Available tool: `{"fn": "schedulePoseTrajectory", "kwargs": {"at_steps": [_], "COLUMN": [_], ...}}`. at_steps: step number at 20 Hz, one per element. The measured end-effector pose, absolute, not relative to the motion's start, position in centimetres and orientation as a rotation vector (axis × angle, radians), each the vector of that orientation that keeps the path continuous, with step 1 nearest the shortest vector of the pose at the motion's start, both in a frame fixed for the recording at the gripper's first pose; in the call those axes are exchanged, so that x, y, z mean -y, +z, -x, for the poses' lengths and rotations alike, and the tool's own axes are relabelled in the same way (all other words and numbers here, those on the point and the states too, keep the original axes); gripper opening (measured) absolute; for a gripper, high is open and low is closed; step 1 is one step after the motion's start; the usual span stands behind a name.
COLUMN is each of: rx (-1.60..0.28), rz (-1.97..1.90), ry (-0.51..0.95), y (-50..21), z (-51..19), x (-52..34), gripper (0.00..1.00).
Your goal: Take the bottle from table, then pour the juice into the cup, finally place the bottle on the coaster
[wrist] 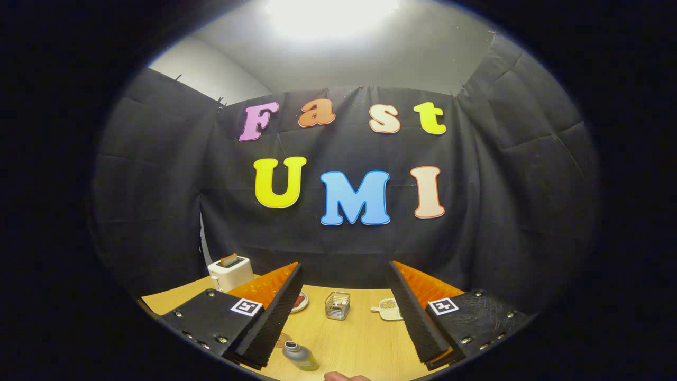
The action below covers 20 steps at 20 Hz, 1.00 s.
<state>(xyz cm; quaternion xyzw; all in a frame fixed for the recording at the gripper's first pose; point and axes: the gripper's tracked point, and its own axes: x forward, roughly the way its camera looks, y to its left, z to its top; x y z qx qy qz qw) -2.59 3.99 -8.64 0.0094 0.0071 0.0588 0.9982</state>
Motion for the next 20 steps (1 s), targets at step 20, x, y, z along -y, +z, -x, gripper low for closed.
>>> {"fn": "schedulePoseTrajectory", "kwargs": {"at_steps": [20], "rx": [-0.112], "rz": [0.028], "ry": [0.127], "y": [-33.6], "z": [4.0], "x": [-12.9], "gripper": [0.98]}}
